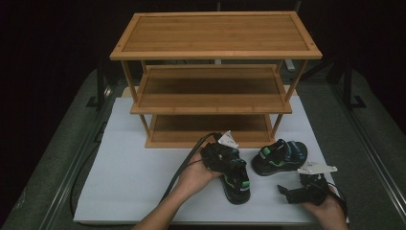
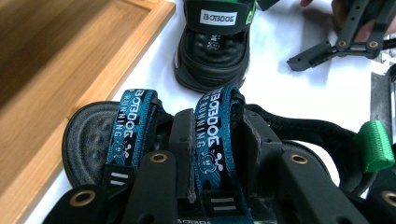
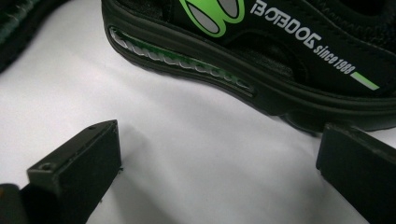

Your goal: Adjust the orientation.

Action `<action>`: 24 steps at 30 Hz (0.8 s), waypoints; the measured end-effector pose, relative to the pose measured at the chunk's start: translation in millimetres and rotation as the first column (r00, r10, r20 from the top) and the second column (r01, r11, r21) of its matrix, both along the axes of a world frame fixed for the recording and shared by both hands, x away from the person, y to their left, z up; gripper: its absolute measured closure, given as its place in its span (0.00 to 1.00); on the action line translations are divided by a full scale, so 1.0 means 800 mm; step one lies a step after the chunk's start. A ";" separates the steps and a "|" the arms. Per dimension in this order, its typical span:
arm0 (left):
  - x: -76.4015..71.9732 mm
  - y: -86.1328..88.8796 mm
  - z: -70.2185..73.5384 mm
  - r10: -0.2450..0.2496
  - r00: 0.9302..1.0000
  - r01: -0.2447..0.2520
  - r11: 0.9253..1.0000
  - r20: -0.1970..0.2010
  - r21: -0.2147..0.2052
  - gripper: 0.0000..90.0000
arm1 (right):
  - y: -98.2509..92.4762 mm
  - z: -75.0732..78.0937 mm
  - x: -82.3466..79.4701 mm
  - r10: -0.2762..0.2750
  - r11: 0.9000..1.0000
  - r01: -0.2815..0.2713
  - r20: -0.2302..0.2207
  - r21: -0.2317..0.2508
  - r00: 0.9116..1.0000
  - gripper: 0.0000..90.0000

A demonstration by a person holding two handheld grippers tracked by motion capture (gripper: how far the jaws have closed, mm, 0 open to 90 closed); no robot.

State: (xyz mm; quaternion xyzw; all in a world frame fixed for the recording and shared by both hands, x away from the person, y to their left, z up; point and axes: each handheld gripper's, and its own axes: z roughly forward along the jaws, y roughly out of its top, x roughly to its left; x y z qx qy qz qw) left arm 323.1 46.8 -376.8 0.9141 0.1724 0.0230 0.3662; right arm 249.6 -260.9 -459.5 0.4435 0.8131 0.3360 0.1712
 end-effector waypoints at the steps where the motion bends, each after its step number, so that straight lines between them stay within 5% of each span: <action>1: 0.000 0.002 0.002 -0.010 1.000 0.010 1.000 -0.004 0.000 0.76 | 0.000 0.000 0.000 0.000 1.000 0.000 0.000 0.000 1.000 0.00; 10: 0.000 0.026 0.017 -0.045 0.999 0.045 0.999 -0.029 -0.020 0.76 | 0.000 0.000 0.000 0.000 1.000 0.000 0.000 0.000 1.000 0.00; 24: 0.005 0.095 0.020 -0.104 0.993 0.105 0.994 -0.049 0.018 0.76 | 0.000 0.000 0.000 0.000 1.000 0.000 0.000 0.000 1.000 0.00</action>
